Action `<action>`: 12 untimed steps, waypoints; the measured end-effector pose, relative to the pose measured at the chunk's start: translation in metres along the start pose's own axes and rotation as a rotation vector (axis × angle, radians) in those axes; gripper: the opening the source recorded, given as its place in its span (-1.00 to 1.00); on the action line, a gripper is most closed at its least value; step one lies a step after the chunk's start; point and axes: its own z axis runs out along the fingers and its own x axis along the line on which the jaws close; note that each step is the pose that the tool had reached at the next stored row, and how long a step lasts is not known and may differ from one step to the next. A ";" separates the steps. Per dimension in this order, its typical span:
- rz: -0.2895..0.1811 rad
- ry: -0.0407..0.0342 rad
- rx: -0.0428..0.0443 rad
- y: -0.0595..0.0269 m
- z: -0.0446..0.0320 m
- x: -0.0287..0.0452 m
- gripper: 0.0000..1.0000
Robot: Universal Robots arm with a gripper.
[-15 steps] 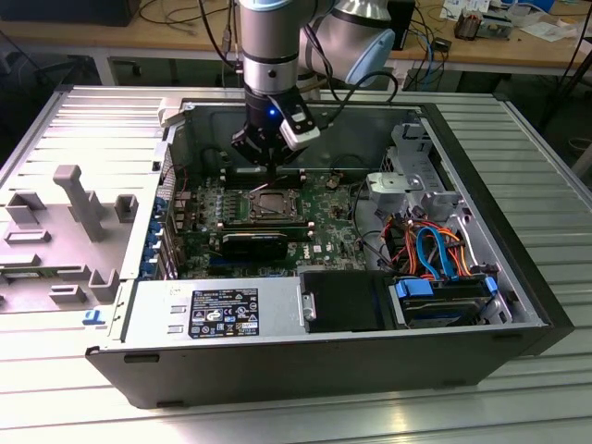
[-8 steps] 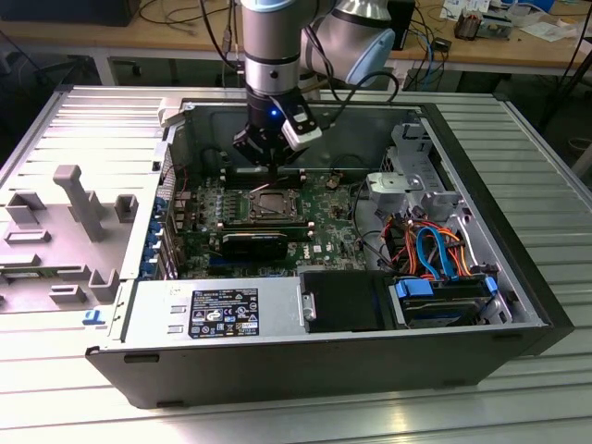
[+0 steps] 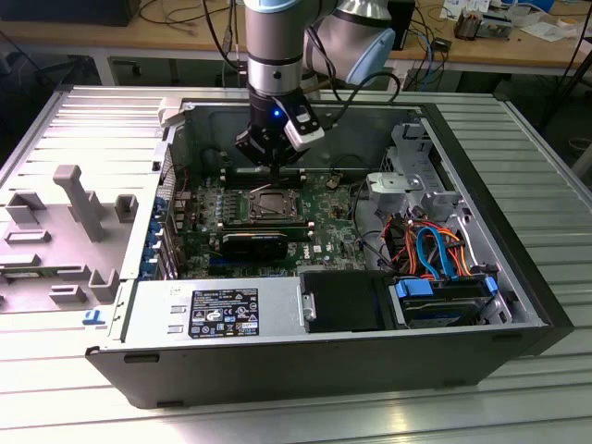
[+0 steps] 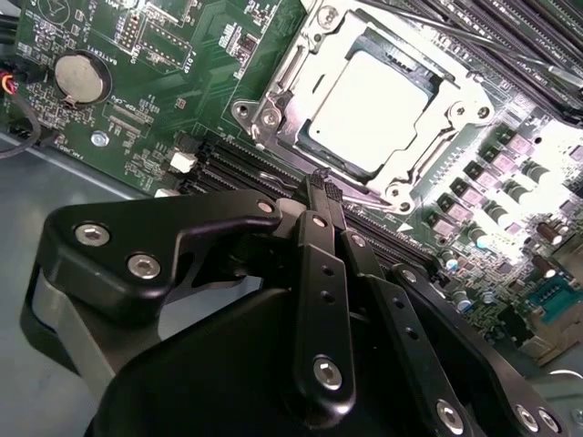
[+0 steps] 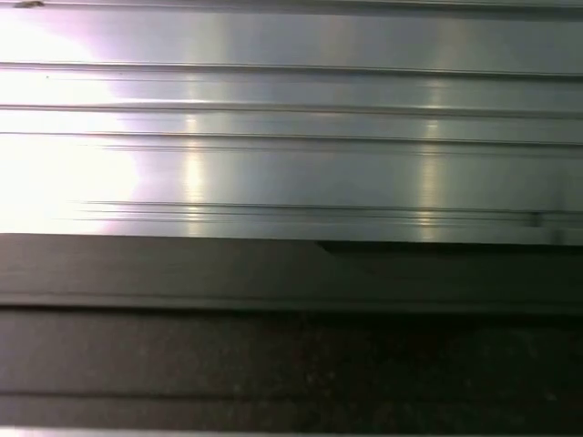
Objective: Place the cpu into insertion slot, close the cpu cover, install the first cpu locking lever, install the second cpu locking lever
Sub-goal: 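Install the first cpu locking lever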
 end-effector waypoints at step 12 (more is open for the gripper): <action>-0.006 -0.0002 -0.0002 0.0007 0.0029 -0.0045 -0.79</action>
